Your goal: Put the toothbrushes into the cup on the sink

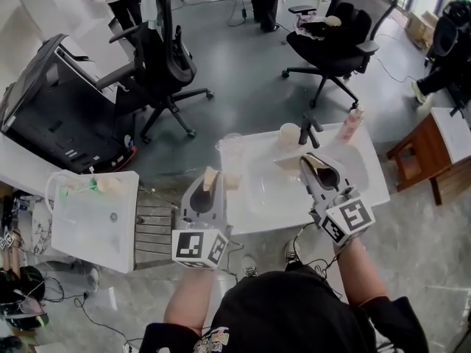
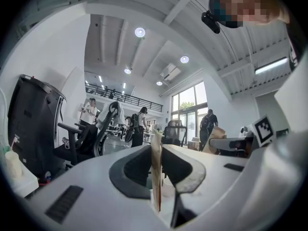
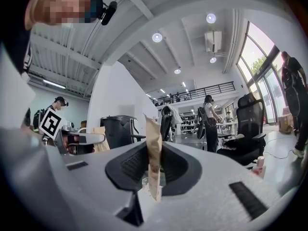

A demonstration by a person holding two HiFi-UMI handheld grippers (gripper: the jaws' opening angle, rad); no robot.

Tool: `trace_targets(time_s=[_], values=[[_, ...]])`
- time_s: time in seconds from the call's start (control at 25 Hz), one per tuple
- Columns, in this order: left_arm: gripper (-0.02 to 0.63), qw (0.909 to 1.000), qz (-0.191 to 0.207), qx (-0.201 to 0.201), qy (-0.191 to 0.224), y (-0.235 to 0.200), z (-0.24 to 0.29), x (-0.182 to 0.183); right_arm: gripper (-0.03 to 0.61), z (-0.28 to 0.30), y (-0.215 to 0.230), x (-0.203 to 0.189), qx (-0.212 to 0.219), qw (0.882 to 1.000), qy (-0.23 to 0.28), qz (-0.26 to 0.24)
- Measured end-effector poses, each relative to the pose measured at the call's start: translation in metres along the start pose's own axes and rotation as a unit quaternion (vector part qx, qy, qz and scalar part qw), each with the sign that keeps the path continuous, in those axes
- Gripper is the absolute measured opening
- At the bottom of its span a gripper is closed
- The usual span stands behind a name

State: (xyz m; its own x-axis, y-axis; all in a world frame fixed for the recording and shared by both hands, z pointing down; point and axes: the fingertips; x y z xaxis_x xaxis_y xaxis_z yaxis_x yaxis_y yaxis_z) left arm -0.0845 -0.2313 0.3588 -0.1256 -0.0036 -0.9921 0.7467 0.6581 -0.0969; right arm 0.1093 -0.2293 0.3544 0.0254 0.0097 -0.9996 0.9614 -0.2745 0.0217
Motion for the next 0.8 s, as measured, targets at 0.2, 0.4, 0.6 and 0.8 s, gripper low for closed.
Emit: trace_targets(time_s=[0.2,0.4,0.6,0.8], values=[[0.060,0.9998,0.003,0.018,-0.010,0.004,0.014,0.005,0.069,0.007,0.014,-0.004,0.011,1.000,-0.001,0.007],[0.060,0.9997,0.011,0.021,-0.004,0.002,0.026,0.002,0.069,0.015,0.023,-0.008,0.020,1.000,-0.005,0.011],[0.060,0.9996,0.015,0.023,0.006,0.002,0.036,-0.001,0.069,0.020,0.029,-0.011,0.027,1.000,-0.007,0.011],[0.060,0.9994,0.019,0.027,0.006,0.000,0.044,0.000,0.069,0.024,0.034,-0.012,0.029,0.999,-0.008,0.010]])
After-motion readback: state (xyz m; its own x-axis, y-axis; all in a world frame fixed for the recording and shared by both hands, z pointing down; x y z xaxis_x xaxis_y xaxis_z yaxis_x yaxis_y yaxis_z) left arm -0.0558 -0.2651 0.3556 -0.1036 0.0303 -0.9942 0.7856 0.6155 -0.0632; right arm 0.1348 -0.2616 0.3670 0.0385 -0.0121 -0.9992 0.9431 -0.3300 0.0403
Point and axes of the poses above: the fingertips, and each gripper's own axes: z forward along the fingers, y to its right, x out of its top, and after that the axes turned 15 degrees about -x, right-handed
